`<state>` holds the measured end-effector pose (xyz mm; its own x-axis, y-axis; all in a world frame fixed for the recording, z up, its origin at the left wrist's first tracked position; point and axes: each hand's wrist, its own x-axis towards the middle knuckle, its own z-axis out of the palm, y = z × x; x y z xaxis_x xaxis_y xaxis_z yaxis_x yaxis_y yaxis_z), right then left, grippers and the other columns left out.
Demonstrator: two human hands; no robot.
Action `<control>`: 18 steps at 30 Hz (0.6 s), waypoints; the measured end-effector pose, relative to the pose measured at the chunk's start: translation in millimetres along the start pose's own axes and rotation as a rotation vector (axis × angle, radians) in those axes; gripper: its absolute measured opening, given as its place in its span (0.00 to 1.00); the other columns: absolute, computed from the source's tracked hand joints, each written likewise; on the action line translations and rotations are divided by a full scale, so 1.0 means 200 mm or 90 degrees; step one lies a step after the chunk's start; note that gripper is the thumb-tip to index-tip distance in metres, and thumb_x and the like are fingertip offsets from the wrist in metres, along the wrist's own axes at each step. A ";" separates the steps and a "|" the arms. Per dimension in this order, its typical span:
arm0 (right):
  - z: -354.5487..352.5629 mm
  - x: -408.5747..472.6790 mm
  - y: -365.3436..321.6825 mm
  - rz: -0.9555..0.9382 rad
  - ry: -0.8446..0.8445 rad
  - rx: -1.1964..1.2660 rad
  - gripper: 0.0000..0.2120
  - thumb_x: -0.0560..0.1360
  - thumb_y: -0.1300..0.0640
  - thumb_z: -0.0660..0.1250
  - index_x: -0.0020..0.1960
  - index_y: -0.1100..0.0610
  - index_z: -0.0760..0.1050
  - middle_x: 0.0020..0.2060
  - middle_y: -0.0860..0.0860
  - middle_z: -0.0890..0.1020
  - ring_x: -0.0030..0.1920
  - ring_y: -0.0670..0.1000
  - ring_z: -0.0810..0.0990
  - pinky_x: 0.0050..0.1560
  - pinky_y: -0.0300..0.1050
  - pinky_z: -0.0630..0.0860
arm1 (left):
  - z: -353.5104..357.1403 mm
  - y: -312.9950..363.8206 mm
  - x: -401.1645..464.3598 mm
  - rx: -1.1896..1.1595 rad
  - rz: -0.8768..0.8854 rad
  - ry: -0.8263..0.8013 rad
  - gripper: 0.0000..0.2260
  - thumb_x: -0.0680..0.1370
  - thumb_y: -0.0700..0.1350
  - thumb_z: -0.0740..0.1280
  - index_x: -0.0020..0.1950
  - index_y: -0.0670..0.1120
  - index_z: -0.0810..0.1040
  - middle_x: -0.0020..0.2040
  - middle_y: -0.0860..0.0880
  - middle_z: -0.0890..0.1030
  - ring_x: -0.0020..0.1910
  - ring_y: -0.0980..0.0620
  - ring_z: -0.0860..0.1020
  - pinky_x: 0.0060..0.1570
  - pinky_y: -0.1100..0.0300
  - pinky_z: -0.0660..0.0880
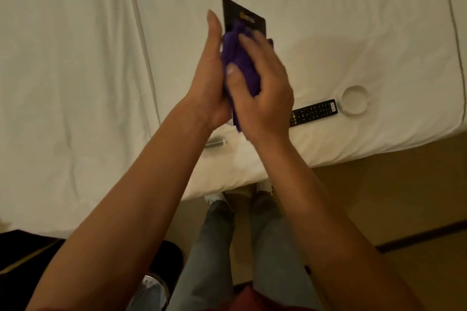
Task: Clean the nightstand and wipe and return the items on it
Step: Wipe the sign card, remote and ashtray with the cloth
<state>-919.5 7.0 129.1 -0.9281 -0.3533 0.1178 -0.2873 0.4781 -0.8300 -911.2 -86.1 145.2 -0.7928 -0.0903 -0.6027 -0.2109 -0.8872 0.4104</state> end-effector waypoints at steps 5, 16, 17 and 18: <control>-0.06 -0.08 0.07 -0.077 -0.076 -0.035 0.23 0.78 0.51 0.71 0.70 0.58 0.77 0.71 0.55 0.76 0.71 0.56 0.73 0.69 0.51 0.74 | -0.03 0.08 0.04 -0.021 0.048 0.023 0.29 0.84 0.62 0.56 0.70 0.39 0.74 0.67 0.37 0.75 0.66 0.40 0.73 0.74 0.42 0.66; -0.45 -0.01 0.36 0.452 -0.034 0.338 0.12 0.74 0.50 0.74 0.56 0.40 0.80 0.53 0.40 0.84 0.55 0.47 0.84 0.47 0.43 0.83 | 0.04 -0.02 0.07 -0.106 0.129 0.077 0.21 0.85 0.54 0.58 0.74 0.44 0.72 0.67 0.38 0.79 0.65 0.35 0.79 0.65 0.34 0.73; -0.48 0.04 0.37 0.501 -0.005 0.392 0.10 0.76 0.49 0.72 0.57 0.40 0.80 0.54 0.44 0.85 0.56 0.51 0.85 0.47 0.45 0.84 | 0.07 -0.03 0.07 -0.122 0.156 0.074 0.19 0.85 0.50 0.58 0.74 0.44 0.71 0.67 0.38 0.80 0.65 0.36 0.79 0.64 0.34 0.74; -0.49 0.08 0.37 0.511 0.014 0.424 0.11 0.77 0.49 0.71 0.58 0.42 0.81 0.55 0.47 0.85 0.56 0.54 0.85 0.49 0.49 0.85 | 0.09 -0.04 0.06 -0.127 0.178 0.075 0.19 0.85 0.48 0.59 0.75 0.44 0.70 0.67 0.39 0.80 0.65 0.37 0.80 0.63 0.35 0.75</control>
<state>-978.7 115.9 123.2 -0.7945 -0.1094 -0.5973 0.5987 0.0237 -0.8006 -930.6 -72.3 147.4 -0.7303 -0.3828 -0.5658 0.1298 -0.8909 0.4352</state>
